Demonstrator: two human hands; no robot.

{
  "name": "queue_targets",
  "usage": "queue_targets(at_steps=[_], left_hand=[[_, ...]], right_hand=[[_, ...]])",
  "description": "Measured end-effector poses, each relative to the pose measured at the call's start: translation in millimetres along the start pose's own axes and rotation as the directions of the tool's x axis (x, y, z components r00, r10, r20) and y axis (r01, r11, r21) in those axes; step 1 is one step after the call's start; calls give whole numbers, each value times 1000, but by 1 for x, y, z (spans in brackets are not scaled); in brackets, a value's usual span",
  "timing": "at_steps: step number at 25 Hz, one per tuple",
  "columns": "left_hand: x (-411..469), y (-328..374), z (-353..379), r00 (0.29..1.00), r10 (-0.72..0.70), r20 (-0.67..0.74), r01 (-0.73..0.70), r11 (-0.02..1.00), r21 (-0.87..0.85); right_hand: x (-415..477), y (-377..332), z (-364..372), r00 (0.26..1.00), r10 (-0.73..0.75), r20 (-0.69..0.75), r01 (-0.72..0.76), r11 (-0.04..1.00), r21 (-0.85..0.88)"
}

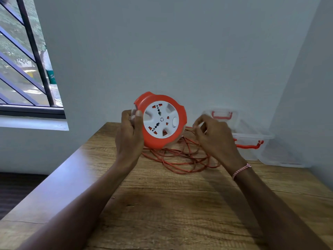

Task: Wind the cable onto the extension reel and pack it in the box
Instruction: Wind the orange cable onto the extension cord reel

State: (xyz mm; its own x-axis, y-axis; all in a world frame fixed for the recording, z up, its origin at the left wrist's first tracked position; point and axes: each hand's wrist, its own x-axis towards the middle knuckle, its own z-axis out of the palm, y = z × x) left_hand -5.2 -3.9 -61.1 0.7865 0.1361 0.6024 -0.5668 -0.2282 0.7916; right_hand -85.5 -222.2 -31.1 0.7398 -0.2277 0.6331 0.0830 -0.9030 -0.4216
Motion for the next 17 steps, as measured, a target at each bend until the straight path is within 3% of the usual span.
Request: queue_targets(at_steps=[1,3,4,5,8,12,17], left_hand=[[0,-1,0,1000,-12,11,12,1000,-2],[0,-3,1,999,-34,42,34,999,4],[-1,-3,2,998,-40,57,40,999,5],[-2,-4,3,997,-40,65,40,999,7],[-3,-5,2,997,-30,67,29,1000,11],[-2,-2,-1,995,-52,83,54,998,-24],[0,1,-4,995,-64,81,68,997,-45]], right_hand=[[-1,8,5,981,22,191,-11,998,-58],[-6,17,19,844,-35,535,94,992,-83],[-9,20,25,777,-83,624,171,982,-82],[-10,20,29,742,-112,661,224,971,-87],[-6,20,25,726,-150,671,228,973,-29],[-7,16,7,598,-224,770,250,964,86],[-10,6,-8,461,-254,850,95,967,237]])
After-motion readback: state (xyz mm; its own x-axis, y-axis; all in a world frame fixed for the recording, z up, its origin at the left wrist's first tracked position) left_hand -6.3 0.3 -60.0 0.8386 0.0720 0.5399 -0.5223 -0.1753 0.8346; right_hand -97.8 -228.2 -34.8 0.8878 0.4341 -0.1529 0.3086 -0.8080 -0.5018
